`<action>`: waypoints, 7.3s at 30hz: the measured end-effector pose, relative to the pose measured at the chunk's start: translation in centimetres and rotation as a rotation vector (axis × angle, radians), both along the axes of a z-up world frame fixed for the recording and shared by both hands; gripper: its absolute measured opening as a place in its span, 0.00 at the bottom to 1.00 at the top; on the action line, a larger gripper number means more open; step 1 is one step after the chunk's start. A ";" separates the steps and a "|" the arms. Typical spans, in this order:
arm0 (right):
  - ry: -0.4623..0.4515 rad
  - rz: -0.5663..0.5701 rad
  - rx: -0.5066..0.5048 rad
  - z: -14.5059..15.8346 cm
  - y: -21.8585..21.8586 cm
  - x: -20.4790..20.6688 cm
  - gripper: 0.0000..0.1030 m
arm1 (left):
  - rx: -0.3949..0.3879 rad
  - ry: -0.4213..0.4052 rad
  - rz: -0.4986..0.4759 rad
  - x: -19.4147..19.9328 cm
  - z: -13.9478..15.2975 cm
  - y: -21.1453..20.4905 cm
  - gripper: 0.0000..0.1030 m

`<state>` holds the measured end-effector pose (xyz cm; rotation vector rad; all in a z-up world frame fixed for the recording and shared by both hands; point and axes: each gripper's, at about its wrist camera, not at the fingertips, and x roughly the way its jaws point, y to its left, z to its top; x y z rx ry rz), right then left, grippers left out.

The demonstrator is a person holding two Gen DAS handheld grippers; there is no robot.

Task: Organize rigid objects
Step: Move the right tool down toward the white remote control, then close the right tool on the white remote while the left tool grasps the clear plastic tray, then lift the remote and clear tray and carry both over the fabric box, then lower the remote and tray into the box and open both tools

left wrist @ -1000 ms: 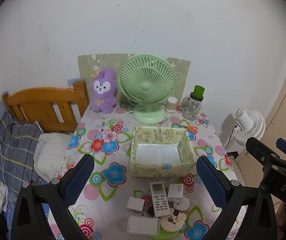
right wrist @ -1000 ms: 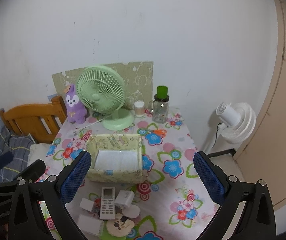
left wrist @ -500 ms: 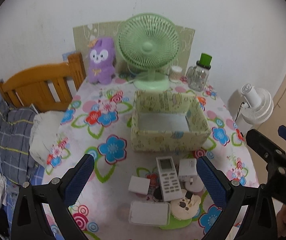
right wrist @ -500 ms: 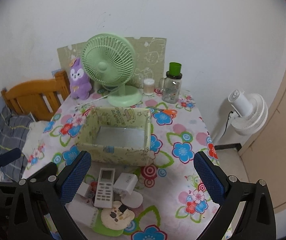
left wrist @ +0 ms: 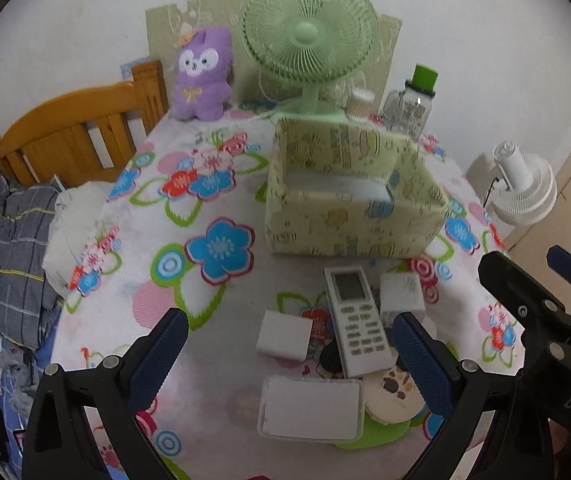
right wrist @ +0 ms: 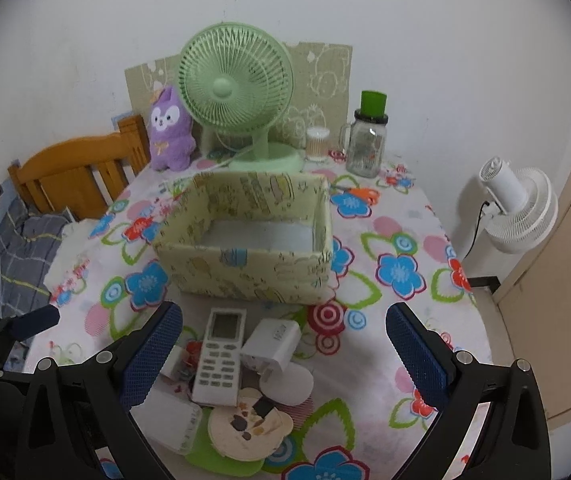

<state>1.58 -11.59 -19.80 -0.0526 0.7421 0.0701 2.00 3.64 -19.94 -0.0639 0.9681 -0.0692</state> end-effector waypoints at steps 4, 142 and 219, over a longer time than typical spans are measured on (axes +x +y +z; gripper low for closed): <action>0.002 0.001 -0.064 -1.9 0.5 0.0 0.99 | 0.012 0.023 -0.026 0.1 -2.0 -0.6 1.00; 0.012 -0.061 0.074 3.3 3.1 1.5 0.46 | 0.070 -0.065 -0.157 1.4 4.3 -1.7 0.86; 0.223 -0.071 0.105 -3.8 -0.9 18.6 0.47 | 0.123 0.029 -0.062 17.1 -1.9 -5.5 0.86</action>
